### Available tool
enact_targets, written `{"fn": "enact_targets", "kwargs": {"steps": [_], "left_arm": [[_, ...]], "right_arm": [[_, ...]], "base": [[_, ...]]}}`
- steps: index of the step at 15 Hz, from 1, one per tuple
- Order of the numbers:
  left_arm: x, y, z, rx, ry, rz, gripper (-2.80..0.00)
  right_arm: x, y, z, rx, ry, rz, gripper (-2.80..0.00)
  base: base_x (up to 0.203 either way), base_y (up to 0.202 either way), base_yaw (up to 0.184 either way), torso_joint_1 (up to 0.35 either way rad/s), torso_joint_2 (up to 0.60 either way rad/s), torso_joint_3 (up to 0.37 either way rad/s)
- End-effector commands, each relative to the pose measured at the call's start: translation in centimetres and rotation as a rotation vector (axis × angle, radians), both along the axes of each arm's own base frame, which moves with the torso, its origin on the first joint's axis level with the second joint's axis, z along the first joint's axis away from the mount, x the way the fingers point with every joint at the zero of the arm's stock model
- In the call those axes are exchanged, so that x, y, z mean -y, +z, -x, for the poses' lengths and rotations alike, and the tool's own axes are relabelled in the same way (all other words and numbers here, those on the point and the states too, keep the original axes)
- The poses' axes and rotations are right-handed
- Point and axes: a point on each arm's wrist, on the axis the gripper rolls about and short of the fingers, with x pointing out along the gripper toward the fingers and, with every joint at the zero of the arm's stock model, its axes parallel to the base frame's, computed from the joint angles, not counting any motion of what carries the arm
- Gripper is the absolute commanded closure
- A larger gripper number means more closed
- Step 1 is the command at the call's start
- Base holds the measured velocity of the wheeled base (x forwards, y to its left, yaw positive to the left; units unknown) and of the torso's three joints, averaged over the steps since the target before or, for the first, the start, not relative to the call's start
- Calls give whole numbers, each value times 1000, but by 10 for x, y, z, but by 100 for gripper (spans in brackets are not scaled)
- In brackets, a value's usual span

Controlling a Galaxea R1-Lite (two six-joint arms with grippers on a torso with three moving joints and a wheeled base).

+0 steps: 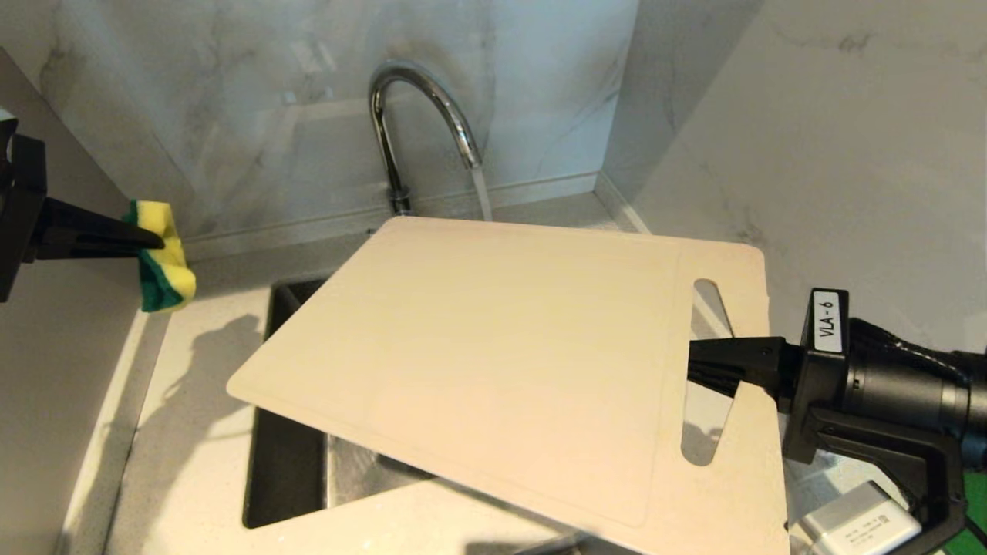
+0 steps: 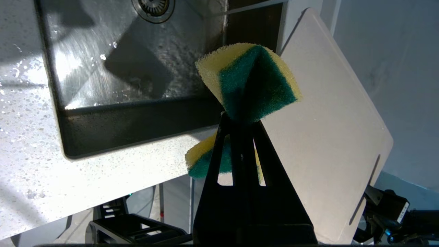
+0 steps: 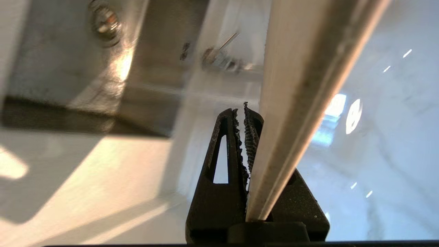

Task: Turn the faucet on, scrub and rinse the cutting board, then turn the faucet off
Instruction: Put down the cutting board

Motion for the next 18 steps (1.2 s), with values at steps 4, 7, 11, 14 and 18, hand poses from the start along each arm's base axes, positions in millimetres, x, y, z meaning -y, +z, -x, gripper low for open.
{"fn": "enact_targets", "kwargs": {"steps": [4,7,11,14,18], "left_arm": [[1,-3,1,-21,-6,4,0],[2,-6,4,-29,-9,2,0],[6,-11,4,-49,-31,1,0],[7,-16,3,-68,-38,-1,0],[11,-16,8,-67,-60,-1,0]], "right_arm": [[13,-25,25,-51,-149,6,0],[15,-34,30,-58,-206,-12,0],[20,-59,40,-185,-360,-39,0],[22,-70,40,-237,-444,-29,0],[33,-79,36,-271,-577,-14,0]], "base": [[0,0,0,0,0,0],[0,0,0,0,0,0],[0,0,0,0,0,0],[0,0,0,0,0,0],[0,0,0,0,0,0]]}}
